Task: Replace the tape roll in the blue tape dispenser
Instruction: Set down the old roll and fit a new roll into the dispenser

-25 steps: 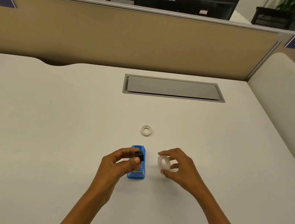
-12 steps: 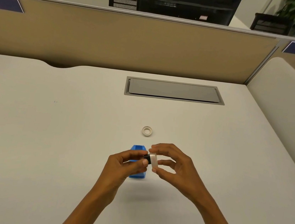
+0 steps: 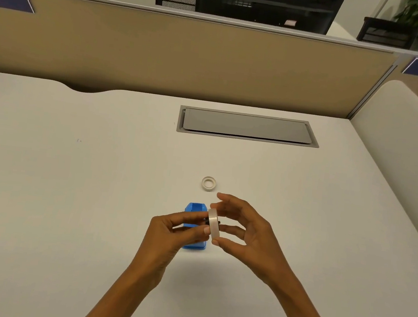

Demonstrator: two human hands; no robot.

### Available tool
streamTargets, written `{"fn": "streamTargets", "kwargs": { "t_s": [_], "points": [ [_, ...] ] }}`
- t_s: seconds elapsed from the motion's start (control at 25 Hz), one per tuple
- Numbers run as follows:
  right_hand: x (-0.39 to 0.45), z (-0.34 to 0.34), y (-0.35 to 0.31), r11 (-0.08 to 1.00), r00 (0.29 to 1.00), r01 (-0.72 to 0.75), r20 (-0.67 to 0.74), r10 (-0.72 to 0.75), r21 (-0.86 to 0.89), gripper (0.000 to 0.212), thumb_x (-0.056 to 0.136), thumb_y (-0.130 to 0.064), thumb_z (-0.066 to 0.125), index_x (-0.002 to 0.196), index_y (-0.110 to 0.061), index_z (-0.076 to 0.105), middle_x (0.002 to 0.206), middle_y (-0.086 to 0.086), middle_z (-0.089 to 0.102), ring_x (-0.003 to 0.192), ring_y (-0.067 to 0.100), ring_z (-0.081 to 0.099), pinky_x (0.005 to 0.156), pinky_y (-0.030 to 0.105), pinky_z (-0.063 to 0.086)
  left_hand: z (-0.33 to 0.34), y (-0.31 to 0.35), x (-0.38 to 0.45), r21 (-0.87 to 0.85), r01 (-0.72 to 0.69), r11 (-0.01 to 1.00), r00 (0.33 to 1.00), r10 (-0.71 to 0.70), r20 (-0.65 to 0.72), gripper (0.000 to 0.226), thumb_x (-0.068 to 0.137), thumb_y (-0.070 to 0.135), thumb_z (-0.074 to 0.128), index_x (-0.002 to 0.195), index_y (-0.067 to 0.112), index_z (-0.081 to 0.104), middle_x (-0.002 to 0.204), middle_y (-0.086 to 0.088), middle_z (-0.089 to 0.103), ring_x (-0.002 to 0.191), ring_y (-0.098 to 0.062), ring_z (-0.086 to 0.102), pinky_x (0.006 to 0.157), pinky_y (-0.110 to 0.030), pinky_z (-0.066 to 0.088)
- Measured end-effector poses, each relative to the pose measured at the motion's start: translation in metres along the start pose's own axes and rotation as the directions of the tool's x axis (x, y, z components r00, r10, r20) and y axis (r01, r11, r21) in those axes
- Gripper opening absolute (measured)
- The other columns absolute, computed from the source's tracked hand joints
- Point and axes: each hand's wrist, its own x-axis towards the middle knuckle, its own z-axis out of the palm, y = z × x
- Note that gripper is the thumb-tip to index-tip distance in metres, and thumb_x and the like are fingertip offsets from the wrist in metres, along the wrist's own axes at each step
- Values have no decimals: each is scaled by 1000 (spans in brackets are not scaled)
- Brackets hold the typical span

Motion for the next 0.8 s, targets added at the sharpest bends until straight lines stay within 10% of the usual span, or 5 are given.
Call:
{"fn": "streamTargets", "kwargs": {
  "t_s": [0.32, 0.8],
  "points": [
    [15, 8, 15, 998, 998, -56, 6, 56, 12, 55, 73, -5, 76, 118, -29, 55, 118, -9, 62, 109, 8, 60, 84, 24, 55, -10, -7, 10, 18, -15, 1000, 1000, 15, -12, 25, 70, 14, 75, 95, 17, 73, 97, -6, 74, 94, -19, 67, 98, -45, 47],
    [70, 17, 53, 958, 999, -23, -53, 8, -287, 50, 67, -21, 82, 107, -39, 59, 105, -33, 55, 104, 0, 54, 82, 16, 43, -20, -26, 67, 309, -207, 928, 968, 240, -70, 21, 76, 15, 71, 96, 17, 73, 96, -2, 74, 86, -9, 68, 71, -6, 50]
  ]
}}
